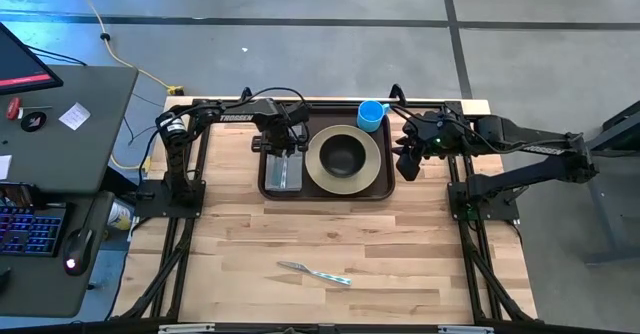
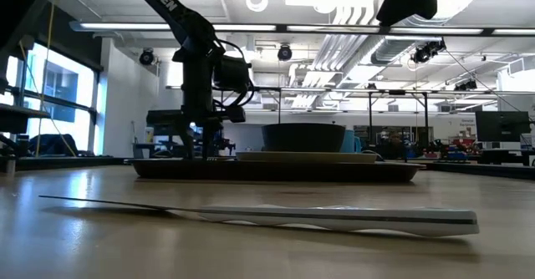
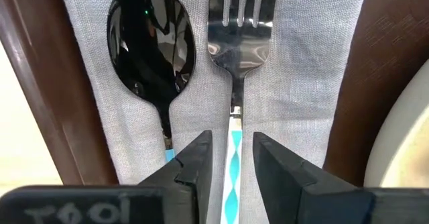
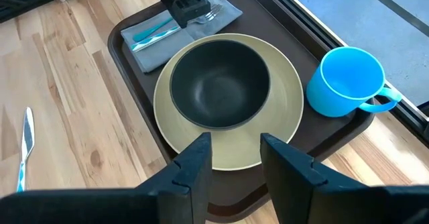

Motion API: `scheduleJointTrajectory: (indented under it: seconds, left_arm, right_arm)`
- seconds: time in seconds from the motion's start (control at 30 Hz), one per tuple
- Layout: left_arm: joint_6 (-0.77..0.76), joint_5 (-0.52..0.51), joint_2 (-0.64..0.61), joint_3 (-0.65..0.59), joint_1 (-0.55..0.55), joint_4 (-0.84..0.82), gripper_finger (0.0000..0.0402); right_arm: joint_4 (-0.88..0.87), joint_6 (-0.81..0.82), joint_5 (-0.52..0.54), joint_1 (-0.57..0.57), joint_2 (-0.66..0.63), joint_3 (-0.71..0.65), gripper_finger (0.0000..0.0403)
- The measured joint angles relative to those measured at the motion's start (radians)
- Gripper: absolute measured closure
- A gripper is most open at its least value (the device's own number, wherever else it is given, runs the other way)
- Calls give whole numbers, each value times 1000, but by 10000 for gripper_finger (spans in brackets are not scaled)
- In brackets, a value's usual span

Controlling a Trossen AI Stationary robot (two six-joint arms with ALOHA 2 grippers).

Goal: Set up tray
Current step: Put the blue fork on the gray napkin to the right of the blue spoon

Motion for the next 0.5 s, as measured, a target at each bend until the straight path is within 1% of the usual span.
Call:
scheduleJointTrajectory:
  seconds: [0.5]
  left_arm:
    - [-1, -63, 0, 0, 0, -24, 259]
  right_arm:
    - [0, 0, 0, 0, 0, 0, 284]
